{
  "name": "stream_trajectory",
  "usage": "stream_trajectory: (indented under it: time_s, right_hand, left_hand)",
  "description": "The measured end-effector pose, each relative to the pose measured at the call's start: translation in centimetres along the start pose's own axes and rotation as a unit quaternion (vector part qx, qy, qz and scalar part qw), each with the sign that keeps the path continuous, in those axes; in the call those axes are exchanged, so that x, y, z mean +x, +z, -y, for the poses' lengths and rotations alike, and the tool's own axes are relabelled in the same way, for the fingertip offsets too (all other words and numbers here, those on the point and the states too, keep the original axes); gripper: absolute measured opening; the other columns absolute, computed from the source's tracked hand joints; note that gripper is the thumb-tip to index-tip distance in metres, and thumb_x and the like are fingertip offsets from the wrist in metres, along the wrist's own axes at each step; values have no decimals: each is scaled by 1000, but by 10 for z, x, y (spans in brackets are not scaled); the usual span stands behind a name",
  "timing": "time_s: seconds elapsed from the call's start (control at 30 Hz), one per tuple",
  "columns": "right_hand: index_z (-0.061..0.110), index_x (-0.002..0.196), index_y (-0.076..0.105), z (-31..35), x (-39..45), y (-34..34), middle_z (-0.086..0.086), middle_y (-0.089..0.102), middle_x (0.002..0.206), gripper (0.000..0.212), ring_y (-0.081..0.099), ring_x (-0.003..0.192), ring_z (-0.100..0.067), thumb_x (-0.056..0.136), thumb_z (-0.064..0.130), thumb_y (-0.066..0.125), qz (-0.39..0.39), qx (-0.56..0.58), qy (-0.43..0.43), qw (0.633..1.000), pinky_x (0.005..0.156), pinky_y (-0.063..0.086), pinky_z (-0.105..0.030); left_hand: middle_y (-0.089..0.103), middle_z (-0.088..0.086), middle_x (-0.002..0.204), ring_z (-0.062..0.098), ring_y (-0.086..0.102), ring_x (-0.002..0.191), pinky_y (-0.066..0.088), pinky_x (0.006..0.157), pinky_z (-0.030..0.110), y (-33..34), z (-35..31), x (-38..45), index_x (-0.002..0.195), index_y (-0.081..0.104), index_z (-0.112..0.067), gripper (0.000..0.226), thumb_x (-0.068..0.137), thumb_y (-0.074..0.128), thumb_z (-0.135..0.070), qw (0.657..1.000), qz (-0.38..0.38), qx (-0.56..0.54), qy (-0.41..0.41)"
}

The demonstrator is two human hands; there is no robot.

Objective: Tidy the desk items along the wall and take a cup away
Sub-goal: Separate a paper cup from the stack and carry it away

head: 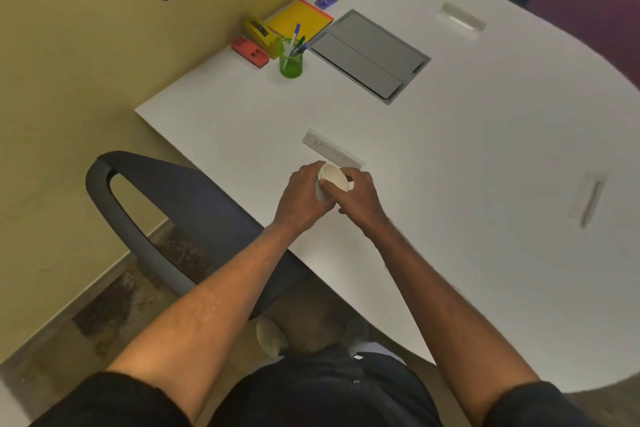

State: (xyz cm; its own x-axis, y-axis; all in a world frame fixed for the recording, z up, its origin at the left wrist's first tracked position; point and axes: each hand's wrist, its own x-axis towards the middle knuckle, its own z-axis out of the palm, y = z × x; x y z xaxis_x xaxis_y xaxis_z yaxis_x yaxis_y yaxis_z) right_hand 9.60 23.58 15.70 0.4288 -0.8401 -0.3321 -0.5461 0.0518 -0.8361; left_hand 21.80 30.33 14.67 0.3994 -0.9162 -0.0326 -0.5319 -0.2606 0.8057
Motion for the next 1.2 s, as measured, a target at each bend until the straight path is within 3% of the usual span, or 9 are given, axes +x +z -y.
stream_trajectory:
  time_s: [0.17, 0.37, 0.63, 0.77, 0.87, 0.93, 1.0, 1.07, 1.2]
  right_hand:
    - [31, 123, 59, -42, -2, -47, 7, 51, 119, 72, 59, 95, 0, 64, 71, 68, 33, -40, 3, 999, 71, 46, -17]
    - [26, 120, 63, -95, 15, -93, 4, 58, 116, 70, 62, 98, -8, 63, 66, 71, 73, -73, 10, 995, 79, 53, -28]
    - [22, 124, 59, -124, 31, -123, -2, 49, 120, 57, 56, 94, -6, 76, 44, 78, 68, -40, 18, 997, 80, 45, -20]
    - [22, 126, 57, -125, 49, -132, -2, 45, 123, 56, 58, 102, -14, 78, 40, 78, 34, -31, 23, 999, 92, 49, -28]
    - [23, 127, 55, -128, 66, -133, 1, 42, 124, 60, 54, 96, 2, 75, 40, 79, 8, -40, 24, 999, 93, 47, -26]
    - [23, 130, 53, -129, 77, -130, 1, 41, 126, 65, 51, 94, 7, 73, 42, 80, -3, -58, 22, 998, 94, 47, -25]
    - [22, 135, 50, -130, 89, -124, 0, 42, 131, 72, 55, 102, -4, 73, 43, 80, -7, -89, 17, 996, 98, 48, -30]
    - [20, 140, 46, -131, 100, -117, -3, 44, 136, 78, 55, 117, -20, 74, 45, 80, -10, -126, 10, 992, 100, 49, -36]
    - [18, 146, 41, -132, 119, -101, -6, 44, 143, 82, 49, 129, -28, 77, 43, 77, -20, -181, 3, 983, 99, 49, -43]
  left_hand:
    - [64, -14, 95, 10, 62, 86, 57, 70, 42, 50, -22, -10, 101, 58, -31, 35, 71, 69, -45, 999, 15, 29, -13]
    - [64, -14, 114, 11, 58, 103, 54, 84, 38, 118, -33, -17, 118, 57, -34, 51, 72, 71, -52, 998, 12, 40, -55]
    - [67, -10, 94, 12, 65, 84, 59, 69, 46, 149, -22, -34, 100, 58, -31, 40, 68, 77, -46, 989, -14, -6, -148]
    - [64, -9, 111, 16, 61, 101, 55, 85, 40, 147, -5, -40, 116, 56, -28, 53, 71, 79, -44, 984, -21, -19, -174]
    - [59, -12, 117, 13, 57, 109, 48, 89, 30, 146, 5, -37, 123, 52, -30, 60, 73, 80, -45, 983, -21, -29, -182]
    - [56, -19, 112, 5, 54, 104, 45, 87, 26, 146, 9, -32, 119, 48, -43, 57, 72, 80, -46, 982, -25, -41, -183]
    - [56, -19, 116, 1, 53, 104, 45, 88, 25, 146, 15, -26, 117, 46, -47, 58, 72, 82, -46, 980, -26, -50, -189]
    - [57, -13, 128, 7, 54, 115, 47, 95, 27, 146, 21, -21, 130, 48, -35, 69, 73, 84, -45, 978, -21, -52, -199]
    - [56, -13, 131, 9, 54, 116, 49, 98, 30, 148, 32, -12, 135, 46, -31, 75, 72, 85, -44, 978, -7, -58, -198]
